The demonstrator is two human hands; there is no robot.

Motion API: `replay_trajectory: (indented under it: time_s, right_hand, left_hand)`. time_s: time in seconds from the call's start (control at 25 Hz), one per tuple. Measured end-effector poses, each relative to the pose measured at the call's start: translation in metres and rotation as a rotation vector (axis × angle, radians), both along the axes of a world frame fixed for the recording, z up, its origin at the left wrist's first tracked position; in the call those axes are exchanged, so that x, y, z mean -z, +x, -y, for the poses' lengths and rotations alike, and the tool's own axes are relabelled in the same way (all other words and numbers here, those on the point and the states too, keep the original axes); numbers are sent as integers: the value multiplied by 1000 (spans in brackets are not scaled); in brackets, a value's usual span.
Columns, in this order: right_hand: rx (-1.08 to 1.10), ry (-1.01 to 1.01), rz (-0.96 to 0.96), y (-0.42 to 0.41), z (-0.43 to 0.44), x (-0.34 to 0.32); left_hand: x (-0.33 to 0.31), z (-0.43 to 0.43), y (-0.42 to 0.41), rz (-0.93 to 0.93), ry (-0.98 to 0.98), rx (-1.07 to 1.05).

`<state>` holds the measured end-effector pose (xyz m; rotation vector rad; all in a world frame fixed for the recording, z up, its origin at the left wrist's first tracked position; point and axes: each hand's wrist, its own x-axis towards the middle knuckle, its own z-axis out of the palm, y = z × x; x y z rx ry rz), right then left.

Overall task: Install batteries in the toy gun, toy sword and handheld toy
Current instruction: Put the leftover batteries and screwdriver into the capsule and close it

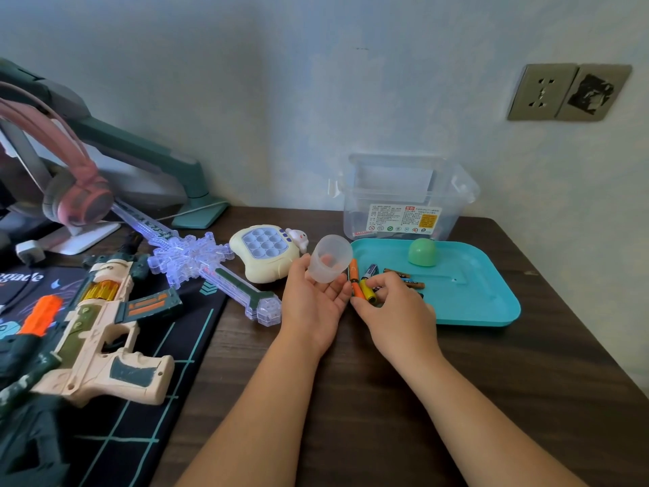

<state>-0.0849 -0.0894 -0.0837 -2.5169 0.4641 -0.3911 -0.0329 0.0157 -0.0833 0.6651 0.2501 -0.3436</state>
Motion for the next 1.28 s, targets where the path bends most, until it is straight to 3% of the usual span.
replay_trajectory:
  time_s: [0.24, 0.32, 0.48, 0.56, 1.0, 1.16, 1.2, 1.28]
  right_hand:
    - [25, 201, 69, 1, 2, 1]
    - [35, 352, 186, -4, 4, -6]
    - [-13, 599, 601, -21, 6, -29]
    - [-104, 637, 643, -24, 0, -32]
    - [-251, 378, 476, -10, -14, -3]
    - [-101, 345, 499, -21, -2, -13]
    - [-34, 269, 420, -27, 4, -19]
    - [3, 11, 9, -40, 18, -32]
  left_hand:
    - [2, 0, 0, -5, 5, -5]
    - [1, 1, 1, -2, 11, -8]
    - [-2, 5, -1, 27, 63, -2]
    - [-2, 6, 0, 30, 84, -4]
    - [2, 12, -4, 83, 96, -106]
    - [4, 13, 0, 68, 111, -134]
    - [4, 12, 0, 51, 98, -137]
    - [3, 10, 0, 32, 83, -137]
